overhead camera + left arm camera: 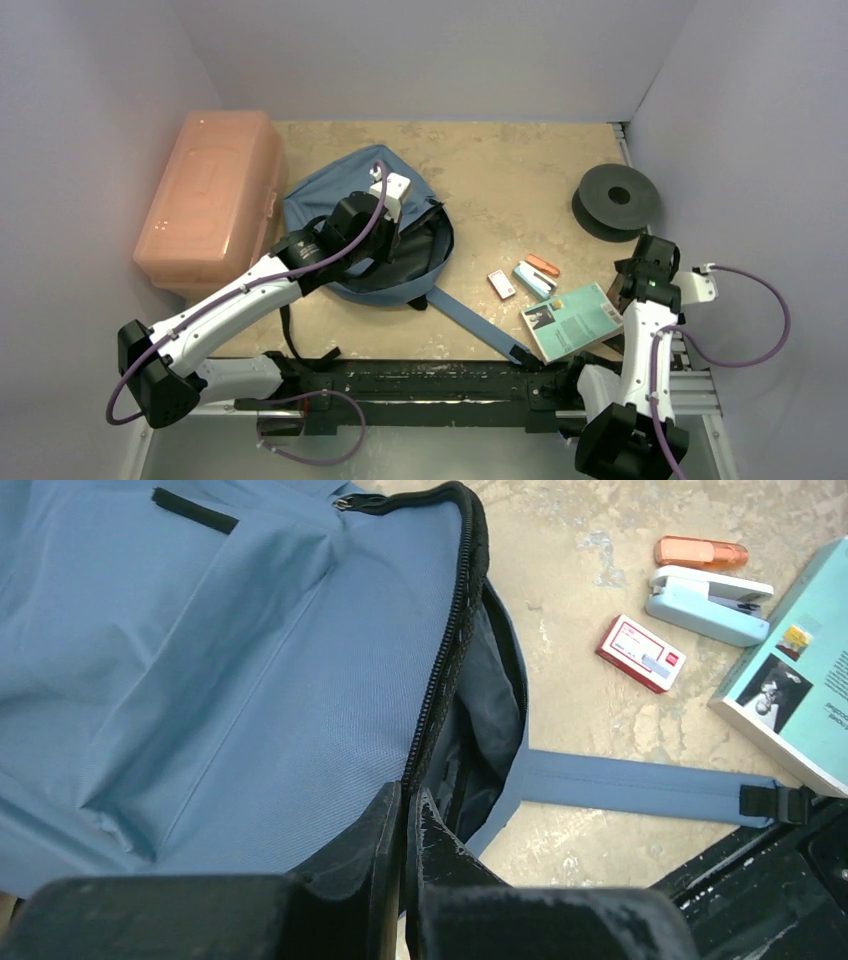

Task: Pack the student bag
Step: Pick up the book from the center of the board.

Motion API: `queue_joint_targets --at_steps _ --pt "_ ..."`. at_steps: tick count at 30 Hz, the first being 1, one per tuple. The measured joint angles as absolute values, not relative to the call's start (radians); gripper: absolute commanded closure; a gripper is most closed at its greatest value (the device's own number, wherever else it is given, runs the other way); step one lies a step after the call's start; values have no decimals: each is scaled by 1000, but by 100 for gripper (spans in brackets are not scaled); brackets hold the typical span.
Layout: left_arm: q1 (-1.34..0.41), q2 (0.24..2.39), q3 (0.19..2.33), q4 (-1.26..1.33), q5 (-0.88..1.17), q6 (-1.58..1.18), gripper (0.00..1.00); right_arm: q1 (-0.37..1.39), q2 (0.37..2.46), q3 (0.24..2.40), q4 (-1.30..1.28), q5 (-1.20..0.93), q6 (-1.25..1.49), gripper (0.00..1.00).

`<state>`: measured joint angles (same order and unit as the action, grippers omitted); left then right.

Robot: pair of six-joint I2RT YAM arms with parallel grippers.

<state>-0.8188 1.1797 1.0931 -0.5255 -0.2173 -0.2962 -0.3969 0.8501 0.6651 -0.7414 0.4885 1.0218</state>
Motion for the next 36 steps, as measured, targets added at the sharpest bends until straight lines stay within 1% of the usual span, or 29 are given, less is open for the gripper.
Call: queue_joint_targets --at_steps 6,14,22,26,31,33,36 --pt "-819 1180 1104 -543 -168 -296 100 -402 840 654 -802 418 1040 1" --pt "-819 1180 1103 -542 -148 -296 100 -402 899 617 -853 347 1049 1" --pt "-818 1172 1103 -541 -143 -295 100 -402 978 645 -898 364 1039 1" --pt "-818 1163 1103 -540 -142 -294 100 -403 1004 666 -897 408 1040 1" --pt "-810 1160 1103 -540 -129 -292 100 -405 1028 659 -886 402 1049 1" --pt "-805 1160 1101 -536 -120 -293 100 -405 1035 634 -858 394 1052 3" --pt "-804 1160 1098 -534 -110 -293 100 -406 1044 595 -822 377 1052 12"
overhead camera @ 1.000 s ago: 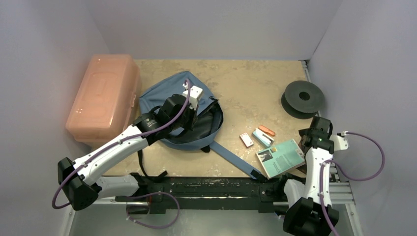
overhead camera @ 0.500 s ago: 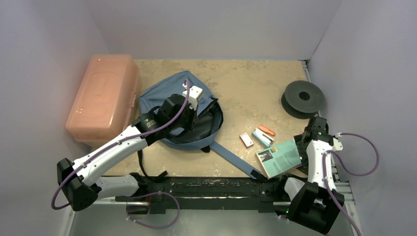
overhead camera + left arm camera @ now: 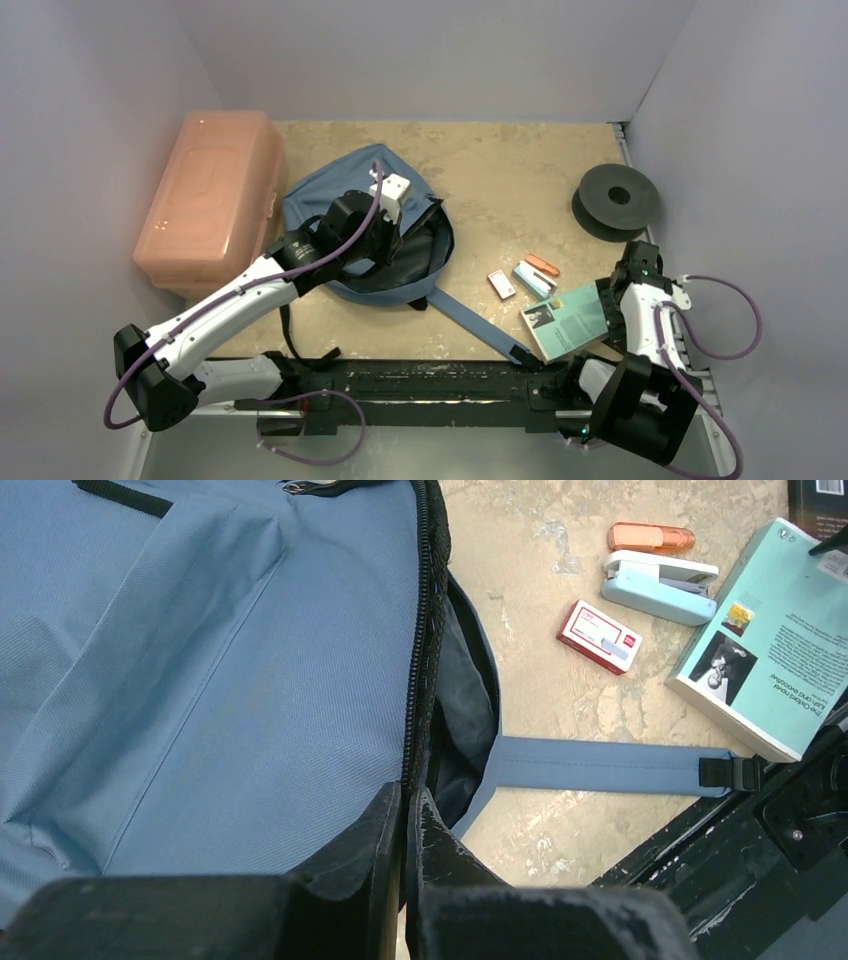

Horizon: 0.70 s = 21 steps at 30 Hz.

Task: Pack the student bag
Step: Pick up the book from the center of the board.

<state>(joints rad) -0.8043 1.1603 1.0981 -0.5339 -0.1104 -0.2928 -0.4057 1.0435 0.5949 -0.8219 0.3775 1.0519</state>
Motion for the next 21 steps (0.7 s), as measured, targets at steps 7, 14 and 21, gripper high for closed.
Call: queue_joint_targets --at_steps 7,14,21 --pt "-786 1167 1098 -525 -85 -295 100 -393 1032 535 -637 341 968 35" --pt "-778 1185 1098 -517 -74 -296 100 -245 1094 545 -521 371 888 73" --pt "-766 1201 1098 -519 -1 -294 68 -152 1113 563 -454 369 778 100"
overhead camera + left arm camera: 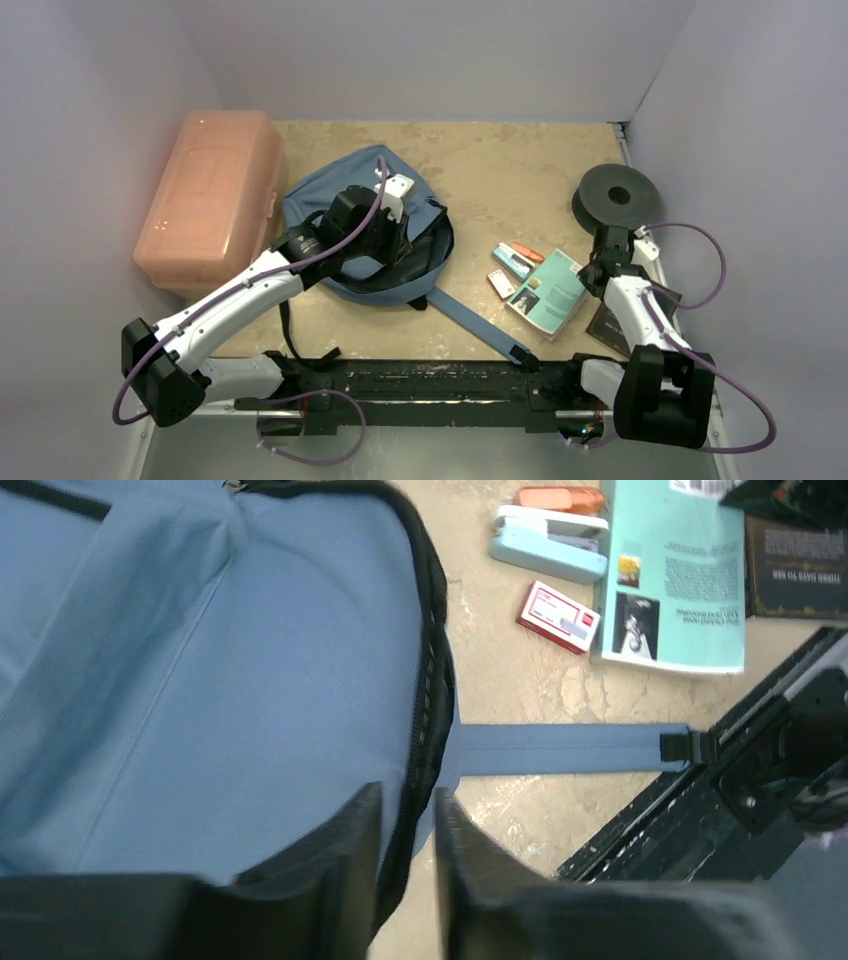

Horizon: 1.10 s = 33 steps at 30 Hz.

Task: Pack the student bag
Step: Pick up the book from the center of the board.

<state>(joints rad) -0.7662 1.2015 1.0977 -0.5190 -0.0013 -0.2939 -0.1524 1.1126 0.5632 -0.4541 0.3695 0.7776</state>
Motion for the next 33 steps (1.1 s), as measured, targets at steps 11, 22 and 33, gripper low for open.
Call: queue_joint_targets --at_steps 11,22,33 --pt "-789 1103 1079 -348 148 -297 10 -138 1035 655 -480 248 661 100" --pt "-1118 1514 1114 129 171 -146 7 -136 1076 841 -624 155 673 100" --pt "-1326 1876 1190 305 -50 13 0 -137 1092 861 -681 112 711 100"
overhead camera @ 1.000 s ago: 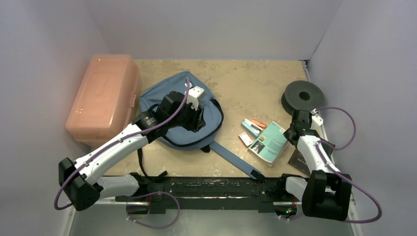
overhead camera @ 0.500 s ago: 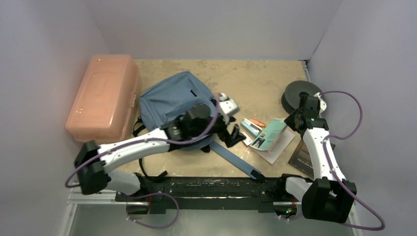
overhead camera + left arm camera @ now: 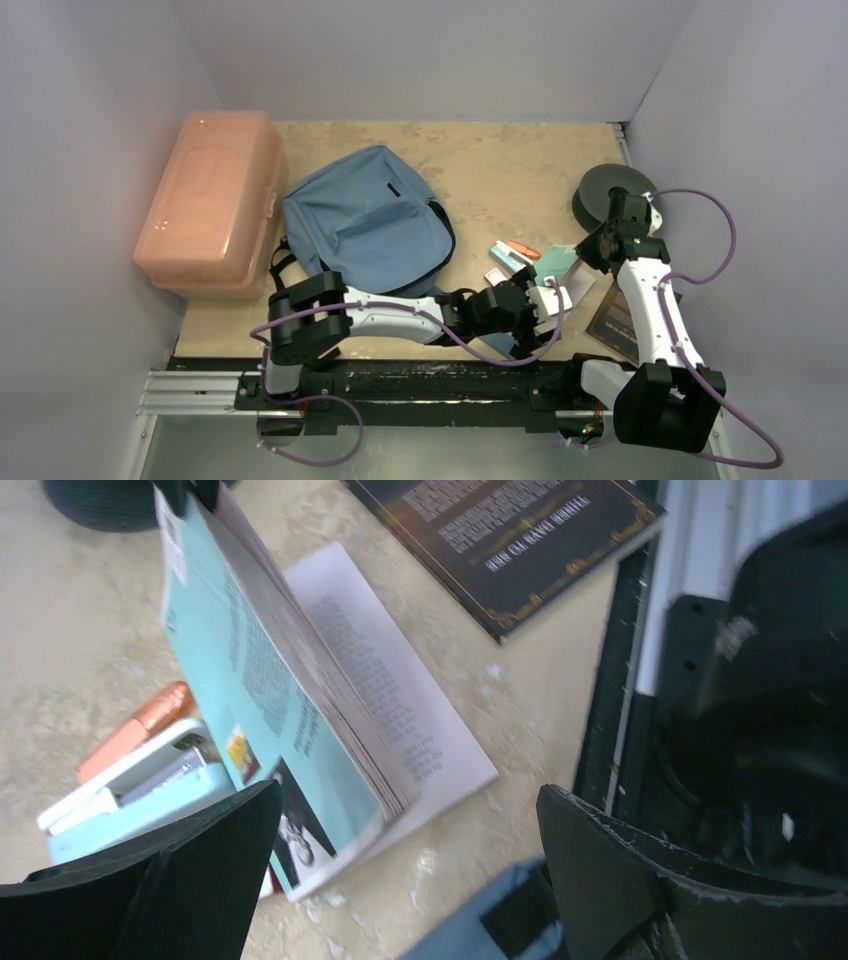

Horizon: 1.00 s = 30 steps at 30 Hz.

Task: Pack the student bag
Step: Pick up the book from the center of the board.

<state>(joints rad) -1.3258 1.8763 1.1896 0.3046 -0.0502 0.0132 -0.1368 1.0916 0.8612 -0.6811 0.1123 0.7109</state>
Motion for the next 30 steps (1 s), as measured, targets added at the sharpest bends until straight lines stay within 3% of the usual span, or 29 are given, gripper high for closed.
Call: queue_joint_targets --at_steps 8,13,15,23,25,26,29,30 --pt "-1348 2030 1407 268 -335 73 16 -137 1085 861 -692 112 733 100" --pt "-1349 2083 1464 216 -387 87 10 -136 1056 862 -703 113 745 100" --pt "-1352 2098 1474 198 -389 96 14 -136 1047 862 -708 113 749 100" --pt "-1356 2141 1509 108 -413 117 81 -136 1022 863 -718 112 745 98" --pt "-1356 2141 1518 93 -427 126 97 -136 1006 864 -716 110 727 86" --pt "-1356 2141 1523 88 -429 126 100 -137 1001 868 -719 111 703 75" --pt "-1354 2128 1531 66 -430 129 100 -138 1015 925 -757 115 654 37" --pt "-1354 2121 1531 48 -423 126 100 -138 1020 966 -766 121 632 31"
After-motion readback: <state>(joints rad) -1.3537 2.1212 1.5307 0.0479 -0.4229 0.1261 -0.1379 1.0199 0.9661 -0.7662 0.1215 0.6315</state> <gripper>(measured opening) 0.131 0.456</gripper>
